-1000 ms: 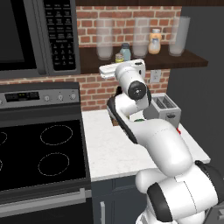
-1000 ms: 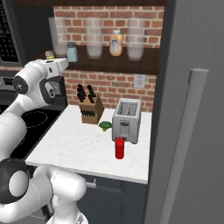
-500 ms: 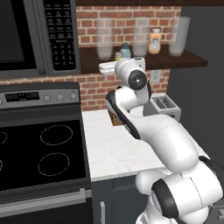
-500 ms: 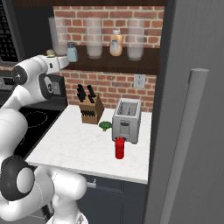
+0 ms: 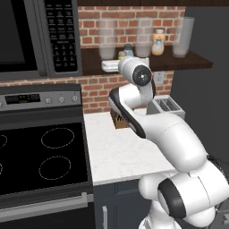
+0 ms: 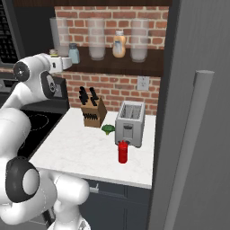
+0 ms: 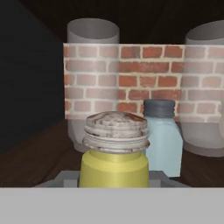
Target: Put the shaker and condiment bottle from the counter next to their counterparts in the cabinet.
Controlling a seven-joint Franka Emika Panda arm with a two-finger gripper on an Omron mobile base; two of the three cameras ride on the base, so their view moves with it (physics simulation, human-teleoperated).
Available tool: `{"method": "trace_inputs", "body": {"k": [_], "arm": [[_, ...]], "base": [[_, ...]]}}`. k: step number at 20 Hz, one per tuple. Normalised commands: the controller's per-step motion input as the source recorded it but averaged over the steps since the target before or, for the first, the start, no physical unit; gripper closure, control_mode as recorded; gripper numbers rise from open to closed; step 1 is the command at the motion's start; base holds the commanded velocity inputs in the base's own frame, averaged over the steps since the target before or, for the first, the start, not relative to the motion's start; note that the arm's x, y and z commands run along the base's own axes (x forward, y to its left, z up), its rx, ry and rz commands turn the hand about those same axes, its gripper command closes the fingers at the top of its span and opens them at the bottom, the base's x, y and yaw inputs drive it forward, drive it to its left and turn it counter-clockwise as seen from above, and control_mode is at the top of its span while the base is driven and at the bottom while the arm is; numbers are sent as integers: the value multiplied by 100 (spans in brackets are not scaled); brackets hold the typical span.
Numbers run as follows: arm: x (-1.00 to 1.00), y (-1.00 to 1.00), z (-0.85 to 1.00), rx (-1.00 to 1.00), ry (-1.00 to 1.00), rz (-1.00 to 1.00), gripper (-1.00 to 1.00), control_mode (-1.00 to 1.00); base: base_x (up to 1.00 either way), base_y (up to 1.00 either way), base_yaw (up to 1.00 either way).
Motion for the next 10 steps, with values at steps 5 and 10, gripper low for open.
{"method": "trace_inputs", "body": {"k": [5,10], "arm": [[3,0,0,3,0,0,100,-100],[2,0,0,0,0,0,100,-100]], "base": [[0,0,0],[0,0,0]]}}
